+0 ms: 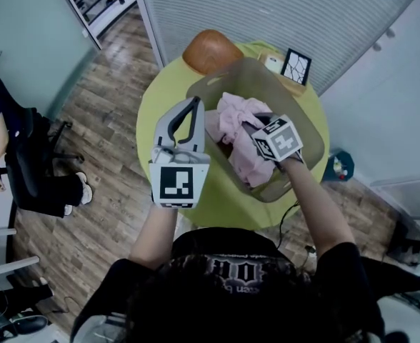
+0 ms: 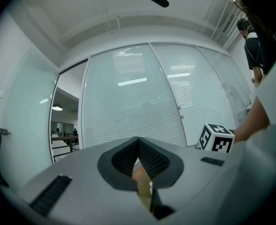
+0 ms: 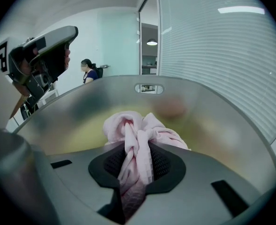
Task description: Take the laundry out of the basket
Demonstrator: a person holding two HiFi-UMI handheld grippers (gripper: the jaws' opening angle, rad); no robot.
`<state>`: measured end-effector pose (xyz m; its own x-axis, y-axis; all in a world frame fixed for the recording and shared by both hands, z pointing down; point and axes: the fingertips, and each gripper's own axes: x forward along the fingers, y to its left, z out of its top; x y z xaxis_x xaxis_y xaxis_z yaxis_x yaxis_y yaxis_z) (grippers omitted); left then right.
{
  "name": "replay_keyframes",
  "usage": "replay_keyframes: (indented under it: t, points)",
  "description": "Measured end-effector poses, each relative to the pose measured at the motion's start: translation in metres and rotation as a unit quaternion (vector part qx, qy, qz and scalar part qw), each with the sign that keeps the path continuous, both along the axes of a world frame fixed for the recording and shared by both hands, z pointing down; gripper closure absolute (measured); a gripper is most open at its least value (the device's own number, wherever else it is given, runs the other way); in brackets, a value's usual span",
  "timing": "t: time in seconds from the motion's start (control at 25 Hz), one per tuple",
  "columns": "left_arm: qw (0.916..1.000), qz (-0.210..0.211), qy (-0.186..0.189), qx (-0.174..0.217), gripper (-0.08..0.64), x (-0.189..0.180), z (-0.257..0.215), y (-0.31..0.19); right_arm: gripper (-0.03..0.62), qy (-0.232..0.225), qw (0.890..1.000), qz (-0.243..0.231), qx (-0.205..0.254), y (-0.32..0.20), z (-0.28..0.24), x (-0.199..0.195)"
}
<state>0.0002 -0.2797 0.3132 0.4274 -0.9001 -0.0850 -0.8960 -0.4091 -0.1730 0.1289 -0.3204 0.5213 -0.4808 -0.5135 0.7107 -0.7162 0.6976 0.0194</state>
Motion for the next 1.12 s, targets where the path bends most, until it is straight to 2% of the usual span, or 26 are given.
replay_keyframes:
  t: [0.48,0.64,0.84,1.0,1.12]
  points:
    - [1.0,-0.006,0.001,-0.004,0.561,-0.005,-0.002,0.004,0.502,-0.063,0.994,0.039,0.086,-0.008,-0.057,-0.002]
    - [0.9999,-0.011,0.003,0.0,0.561,-0.006,-0.003,0.006,0.503,-0.061,0.989,0.035,0.129,-0.003,-0.079,-0.006]
    - [0.9998,-0.017,0.004,0.002,0.561,-0.007,-0.004,0.012,0.504,-0.079,0.979,0.049,0.179,0.005,-0.11,-0.009]
    - [0.9995,-0.031,0.0,-0.01,0.561,-0.015,0.0,0.011,0.505,-0.115,0.967,0.073,0.216,0.009,-0.137,-0.008]
    - [0.9992,-0.037,-0.001,-0.013,0.561,-0.02,0.001,0.012,0.506,-0.125,0.959,0.079,0.241,0.013,-0.154,-0.009]
